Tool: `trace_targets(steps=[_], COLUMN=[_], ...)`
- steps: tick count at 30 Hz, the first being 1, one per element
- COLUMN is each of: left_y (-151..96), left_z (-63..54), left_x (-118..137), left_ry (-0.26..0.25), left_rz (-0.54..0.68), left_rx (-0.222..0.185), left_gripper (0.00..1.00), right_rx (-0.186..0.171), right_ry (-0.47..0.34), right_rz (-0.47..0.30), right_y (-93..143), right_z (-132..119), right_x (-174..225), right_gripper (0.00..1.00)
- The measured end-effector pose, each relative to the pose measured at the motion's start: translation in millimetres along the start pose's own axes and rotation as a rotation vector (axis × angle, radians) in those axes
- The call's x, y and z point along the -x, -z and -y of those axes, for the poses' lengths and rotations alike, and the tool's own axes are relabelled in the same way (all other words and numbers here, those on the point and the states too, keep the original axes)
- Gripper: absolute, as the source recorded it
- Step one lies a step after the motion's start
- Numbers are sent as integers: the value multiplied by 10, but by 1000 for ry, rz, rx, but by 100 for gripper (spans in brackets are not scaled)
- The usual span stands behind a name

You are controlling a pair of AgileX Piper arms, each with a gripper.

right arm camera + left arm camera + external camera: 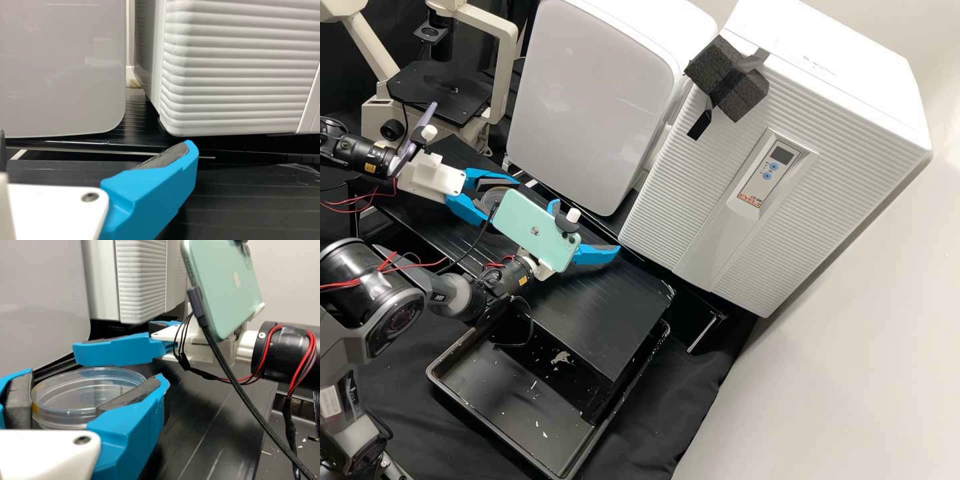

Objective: Place the petri dish on the bench

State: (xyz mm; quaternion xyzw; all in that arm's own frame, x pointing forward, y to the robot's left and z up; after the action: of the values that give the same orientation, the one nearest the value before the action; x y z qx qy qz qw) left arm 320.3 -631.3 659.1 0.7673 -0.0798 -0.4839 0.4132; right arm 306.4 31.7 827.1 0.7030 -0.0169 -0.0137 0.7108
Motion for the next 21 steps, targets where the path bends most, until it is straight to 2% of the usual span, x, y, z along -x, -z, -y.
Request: trace_targets(steps=[4, 11, 12, 21], left_y=[13, 9, 14, 21], left_z=[126, 155, 163, 180], left_x=[-60, -130, -133, -141], left_ry=[33, 19, 20, 19], left_rz=[0, 0, -2, -2], left_rx=[14, 42, 45, 46], left_gripper=[0, 0, 100, 100], right_rx=[0, 0, 0, 0], right_ry=[0, 0, 0, 0], right_rz=[0, 0, 0, 0], right_y=[0, 0, 0, 0], right_z=[0, 0, 0, 0], right_x=[0, 0, 0, 0], right_gripper=[100, 100, 100, 100])
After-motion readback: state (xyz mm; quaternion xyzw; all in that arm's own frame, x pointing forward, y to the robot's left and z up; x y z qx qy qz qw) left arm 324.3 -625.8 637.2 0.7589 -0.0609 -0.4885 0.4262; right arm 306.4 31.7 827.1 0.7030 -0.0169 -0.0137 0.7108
